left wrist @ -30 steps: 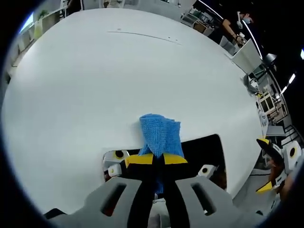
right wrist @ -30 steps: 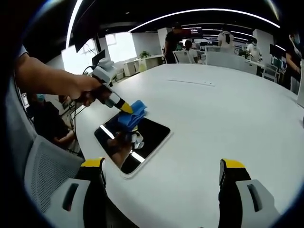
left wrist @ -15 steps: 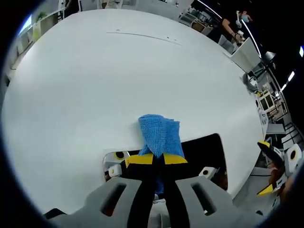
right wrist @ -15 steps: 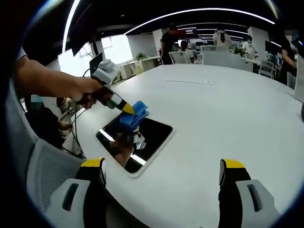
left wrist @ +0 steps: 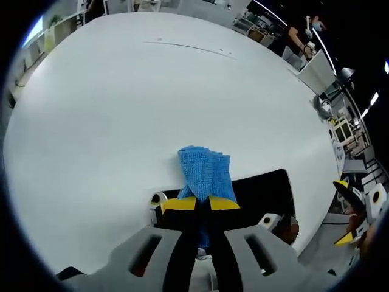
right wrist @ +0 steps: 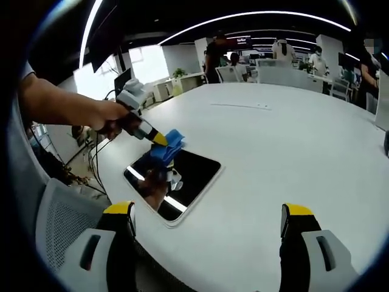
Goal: Wipe the mirror surface with the cleaning cloth until all visible marks leave the cleaned area.
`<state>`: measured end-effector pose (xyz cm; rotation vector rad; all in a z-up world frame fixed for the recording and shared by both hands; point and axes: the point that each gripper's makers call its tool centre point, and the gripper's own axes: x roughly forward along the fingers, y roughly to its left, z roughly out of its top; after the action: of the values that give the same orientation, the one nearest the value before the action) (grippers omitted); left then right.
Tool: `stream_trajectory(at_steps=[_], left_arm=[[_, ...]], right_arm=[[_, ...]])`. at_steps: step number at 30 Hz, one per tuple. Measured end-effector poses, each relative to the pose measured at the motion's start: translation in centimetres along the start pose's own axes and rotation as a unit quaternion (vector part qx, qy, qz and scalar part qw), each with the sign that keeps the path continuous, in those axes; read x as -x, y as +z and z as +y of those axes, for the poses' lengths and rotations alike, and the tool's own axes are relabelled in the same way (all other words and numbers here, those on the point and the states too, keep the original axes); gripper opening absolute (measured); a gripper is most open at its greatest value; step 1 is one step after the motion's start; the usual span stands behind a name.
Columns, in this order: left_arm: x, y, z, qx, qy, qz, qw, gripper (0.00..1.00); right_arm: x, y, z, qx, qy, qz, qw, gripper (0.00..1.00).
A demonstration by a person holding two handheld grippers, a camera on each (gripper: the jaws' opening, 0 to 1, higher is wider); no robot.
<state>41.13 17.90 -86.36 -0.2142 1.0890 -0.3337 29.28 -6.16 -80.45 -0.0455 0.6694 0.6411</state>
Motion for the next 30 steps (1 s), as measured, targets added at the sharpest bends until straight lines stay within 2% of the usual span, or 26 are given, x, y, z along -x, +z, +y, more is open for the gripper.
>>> stream_trajectory(at_steps=[7,21,30], left_arm=[[0.4,-0.1,0.9,0.002,0.004,-0.001,1.0000,0.02],[0.5,-0.1,1.0,-0.001,0.007,-0.004,1.0000,0.02],[1.1,-1.4,0.7,-0.002,0.004,-0.010,0.9999,0.02]], right_arm=[[0.0,0.1,0.2,0.001,0.000,0.000,1.0000,0.99],[-0.3,0.3,0.4,-0.001,0.001,-0.003,1.0000,0.99],[-0.4,0.2,0.3,-0.001,0.000,-0.004,1.0000,0.99]])
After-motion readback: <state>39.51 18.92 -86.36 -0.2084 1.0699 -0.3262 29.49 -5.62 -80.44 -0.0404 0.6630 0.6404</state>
